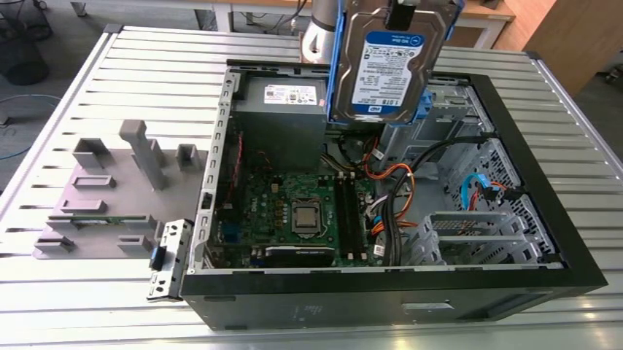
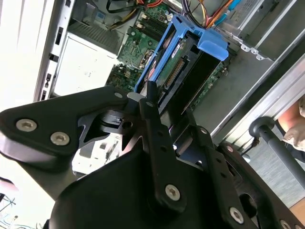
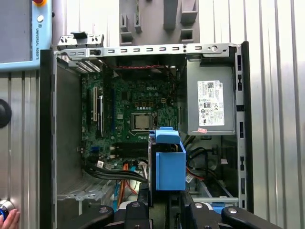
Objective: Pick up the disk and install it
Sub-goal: 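Pick up the disk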
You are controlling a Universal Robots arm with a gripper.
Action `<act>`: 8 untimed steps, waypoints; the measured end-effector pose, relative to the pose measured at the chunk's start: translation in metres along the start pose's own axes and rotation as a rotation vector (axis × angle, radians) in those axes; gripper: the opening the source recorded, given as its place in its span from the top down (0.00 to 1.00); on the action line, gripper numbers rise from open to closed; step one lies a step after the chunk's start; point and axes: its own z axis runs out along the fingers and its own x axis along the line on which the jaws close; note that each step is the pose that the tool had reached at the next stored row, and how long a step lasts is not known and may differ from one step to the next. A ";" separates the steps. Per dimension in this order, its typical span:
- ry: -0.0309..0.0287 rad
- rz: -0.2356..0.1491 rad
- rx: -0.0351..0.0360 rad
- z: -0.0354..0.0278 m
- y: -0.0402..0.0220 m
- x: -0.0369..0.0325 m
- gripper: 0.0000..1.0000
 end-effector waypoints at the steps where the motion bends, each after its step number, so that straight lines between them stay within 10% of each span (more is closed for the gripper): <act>1: 0.0023 0.000 0.0000 0.0001 -0.0001 0.0013 0.65; 8: 0.0167 0.001 0.0006 0.0006 -0.0004 0.0098 0.65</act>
